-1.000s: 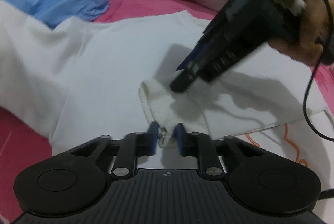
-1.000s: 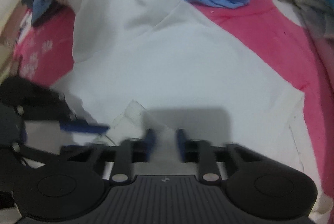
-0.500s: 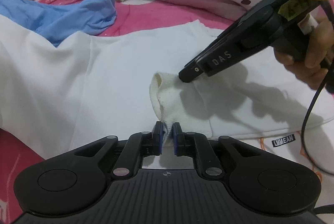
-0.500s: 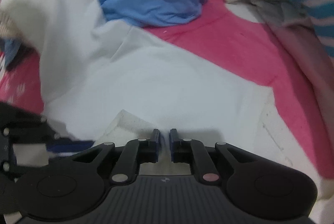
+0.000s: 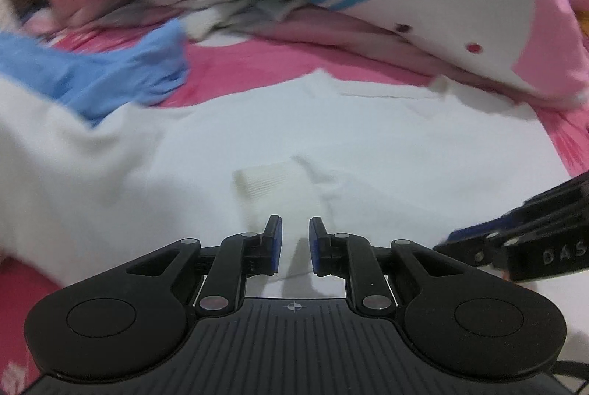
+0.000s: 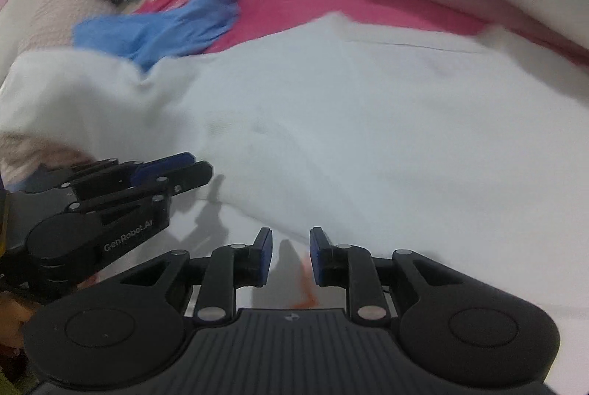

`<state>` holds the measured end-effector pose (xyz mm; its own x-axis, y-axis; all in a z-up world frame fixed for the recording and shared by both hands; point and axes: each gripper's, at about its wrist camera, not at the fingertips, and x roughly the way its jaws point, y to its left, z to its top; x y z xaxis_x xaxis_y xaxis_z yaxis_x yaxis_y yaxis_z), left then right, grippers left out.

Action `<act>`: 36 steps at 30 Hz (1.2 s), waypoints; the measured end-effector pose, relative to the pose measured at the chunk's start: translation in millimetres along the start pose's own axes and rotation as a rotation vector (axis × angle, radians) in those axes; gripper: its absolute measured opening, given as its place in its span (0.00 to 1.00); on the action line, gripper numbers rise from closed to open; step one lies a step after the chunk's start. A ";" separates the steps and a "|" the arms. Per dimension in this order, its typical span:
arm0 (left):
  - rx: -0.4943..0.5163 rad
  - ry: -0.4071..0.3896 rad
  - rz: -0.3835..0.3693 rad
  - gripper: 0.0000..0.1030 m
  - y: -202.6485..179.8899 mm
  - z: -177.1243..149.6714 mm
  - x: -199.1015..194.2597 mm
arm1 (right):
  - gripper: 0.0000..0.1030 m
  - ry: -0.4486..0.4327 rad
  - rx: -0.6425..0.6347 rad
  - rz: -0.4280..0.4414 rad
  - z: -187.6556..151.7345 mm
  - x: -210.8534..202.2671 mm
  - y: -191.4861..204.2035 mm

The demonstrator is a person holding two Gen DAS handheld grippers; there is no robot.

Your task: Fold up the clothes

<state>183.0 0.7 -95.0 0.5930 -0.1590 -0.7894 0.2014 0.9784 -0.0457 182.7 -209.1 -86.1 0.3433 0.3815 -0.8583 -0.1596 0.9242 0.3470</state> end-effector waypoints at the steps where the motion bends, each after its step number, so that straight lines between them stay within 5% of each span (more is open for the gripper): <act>1: 0.020 0.012 0.002 0.14 -3.4 0.0 5.4 | 0.22 -0.020 0.018 -0.022 -0.5 -3.7 -7.9; 9: 0.027 0.076 0.053 0.15 -2.4 -6.7 18.8 | 0.17 -0.138 0.154 -0.283 40.0 3.0 -106.4; 15: 0.038 0.080 0.070 0.15 -6.0 -6.4 17.7 | 0.13 -0.263 0.329 -0.391 71.1 -19.5 -167.5; 22: -0.015 0.085 0.073 0.16 -2.7 -5.1 16.8 | 0.16 -0.194 0.170 -0.283 52.8 -35.8 -113.0; 26: -0.038 0.081 0.072 0.17 -0.2 -6.7 15.7 | 0.17 -0.148 0.204 -0.368 42.5 -24.4 -119.1; 31: -0.020 0.066 0.078 0.17 -2.2 -9.5 15.4 | 0.17 -0.155 0.193 -0.354 75.0 22.0 -129.2; 36: -0.046 0.065 0.085 0.18 -1.4 -10.3 14.5 | 0.17 -0.225 0.231 -0.301 90.3 11.0 -109.5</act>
<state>183.3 -1.6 -112.6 0.5542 -0.0679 -0.8296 0.1159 0.9933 -0.0038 287.5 -304.5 -99.4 0.5397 0.0656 -0.8393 0.1806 0.9647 0.1915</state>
